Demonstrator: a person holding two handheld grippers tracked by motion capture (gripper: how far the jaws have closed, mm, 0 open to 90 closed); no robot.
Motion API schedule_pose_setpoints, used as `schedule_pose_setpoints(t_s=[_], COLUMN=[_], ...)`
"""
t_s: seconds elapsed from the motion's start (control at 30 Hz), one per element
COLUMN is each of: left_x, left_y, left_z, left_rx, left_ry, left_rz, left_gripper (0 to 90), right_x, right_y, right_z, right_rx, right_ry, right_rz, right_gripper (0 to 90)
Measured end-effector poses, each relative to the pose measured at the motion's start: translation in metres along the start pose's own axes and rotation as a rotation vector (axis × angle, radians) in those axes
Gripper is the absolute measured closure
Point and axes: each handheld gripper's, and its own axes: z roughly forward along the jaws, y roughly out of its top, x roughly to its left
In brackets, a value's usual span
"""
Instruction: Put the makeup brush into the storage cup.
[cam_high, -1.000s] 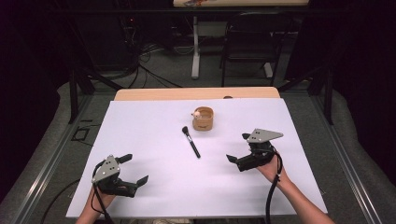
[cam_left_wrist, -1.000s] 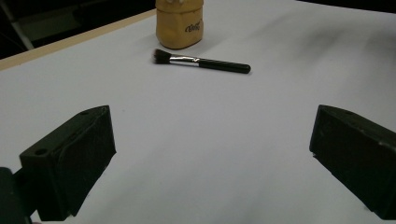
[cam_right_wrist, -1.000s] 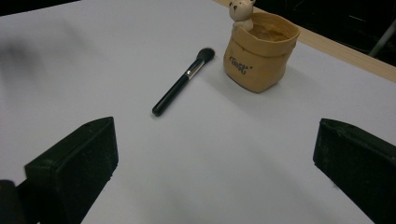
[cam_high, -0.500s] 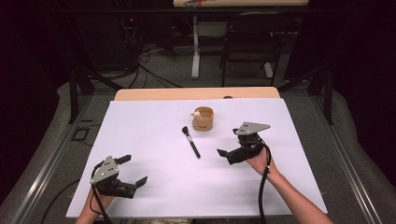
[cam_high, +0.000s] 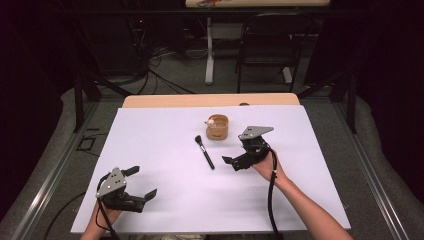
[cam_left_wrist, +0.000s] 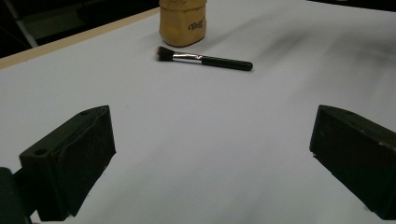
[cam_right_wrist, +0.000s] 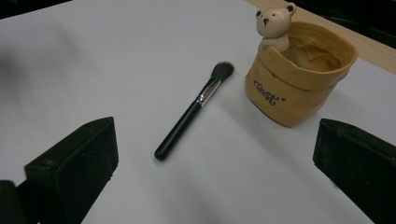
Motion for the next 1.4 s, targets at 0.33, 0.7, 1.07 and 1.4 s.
schedule_pose_setpoints(t_s=[0.33,0.7,1.07,1.4], left_x=[0.0,0.0,0.0,0.0], left_y=[0.0,0.0,0.0,0.0], left_z=[0.0,0.0,0.0,0.0], left_rx=[-0.002,-0.001,0.004,0.006], left_ry=[0.004,0.002,0.0,-0.001], left_rz=[-0.001,0.0,-0.003,-0.001], left_gripper=[0.1,0.1,0.1,0.1], right_x=[-0.003,-0.003,-0.003,-0.003], right_y=[0.01,0.019,0.026,0.033], right_z=[0.015,0.034,0.052,0.062], right_rx=[0.027,0.065,0.139,0.19], right_ry=[0.026,0.052,0.083,0.078], right_rz=[0.017,0.029,0.045,0.05], right_gripper=[0.0,0.0,0.0,0.0])
